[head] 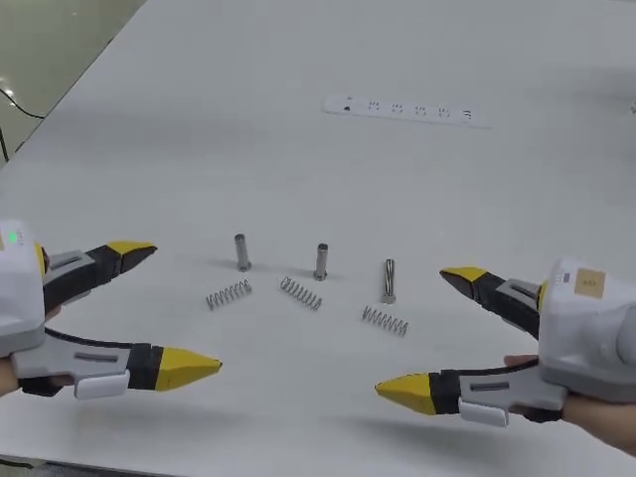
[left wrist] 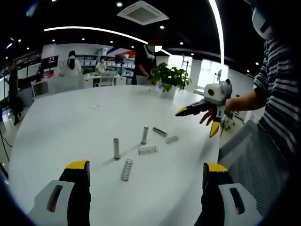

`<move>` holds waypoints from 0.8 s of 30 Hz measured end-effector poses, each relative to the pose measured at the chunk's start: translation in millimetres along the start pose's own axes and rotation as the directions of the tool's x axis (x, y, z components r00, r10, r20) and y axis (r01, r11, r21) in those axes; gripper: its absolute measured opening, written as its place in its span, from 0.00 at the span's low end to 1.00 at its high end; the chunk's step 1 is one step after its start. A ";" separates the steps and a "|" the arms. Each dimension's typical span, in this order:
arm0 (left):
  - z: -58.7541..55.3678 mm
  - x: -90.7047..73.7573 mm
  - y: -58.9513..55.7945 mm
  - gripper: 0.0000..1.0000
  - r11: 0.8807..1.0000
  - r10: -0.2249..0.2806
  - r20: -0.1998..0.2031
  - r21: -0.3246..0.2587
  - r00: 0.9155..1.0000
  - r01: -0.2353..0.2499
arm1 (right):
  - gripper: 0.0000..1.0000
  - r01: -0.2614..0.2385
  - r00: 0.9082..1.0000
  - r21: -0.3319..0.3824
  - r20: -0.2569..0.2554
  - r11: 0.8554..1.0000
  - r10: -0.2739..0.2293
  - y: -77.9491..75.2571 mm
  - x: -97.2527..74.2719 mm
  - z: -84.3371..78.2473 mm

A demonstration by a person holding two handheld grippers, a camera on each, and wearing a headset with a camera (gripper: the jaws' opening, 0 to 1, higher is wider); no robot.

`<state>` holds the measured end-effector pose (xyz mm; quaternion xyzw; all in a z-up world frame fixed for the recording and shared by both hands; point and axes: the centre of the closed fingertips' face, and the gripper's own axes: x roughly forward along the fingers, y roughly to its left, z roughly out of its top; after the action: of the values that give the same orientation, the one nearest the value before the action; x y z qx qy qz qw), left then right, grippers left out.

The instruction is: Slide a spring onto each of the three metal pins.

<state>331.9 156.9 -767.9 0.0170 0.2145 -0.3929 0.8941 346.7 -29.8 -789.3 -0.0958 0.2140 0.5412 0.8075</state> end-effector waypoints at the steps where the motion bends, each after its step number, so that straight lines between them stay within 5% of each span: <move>1: -0.1 -0.3 0.1 0.96 1.000 0.001 0.000 -0.002 1.000 -0.001 | 0.94 -0.002 1.000 0.000 -0.002 1.000 0.002 0.0 0.3 -0.4; 12: -2.6 -7.2 7.0 0.96 1.000 0.021 0.003 -0.006 1.000 -0.020 | 0.93 -0.007 1.000 0.003 -0.007 1.000 0.007 1.4 0.9 -0.7; 24: -4.4 -8.5 7.5 0.96 1.000 0.021 0.000 -0.012 1.000 -0.021 | 0.79 0.004 1.000 0.022 -0.013 1.000 -0.004 -11.4 9.4 11.6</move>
<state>330.5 168.9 -769.6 0.0138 0.2168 -0.3820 0.8982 363.0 -22.0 -784.0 -0.0907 0.2253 0.5365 0.8082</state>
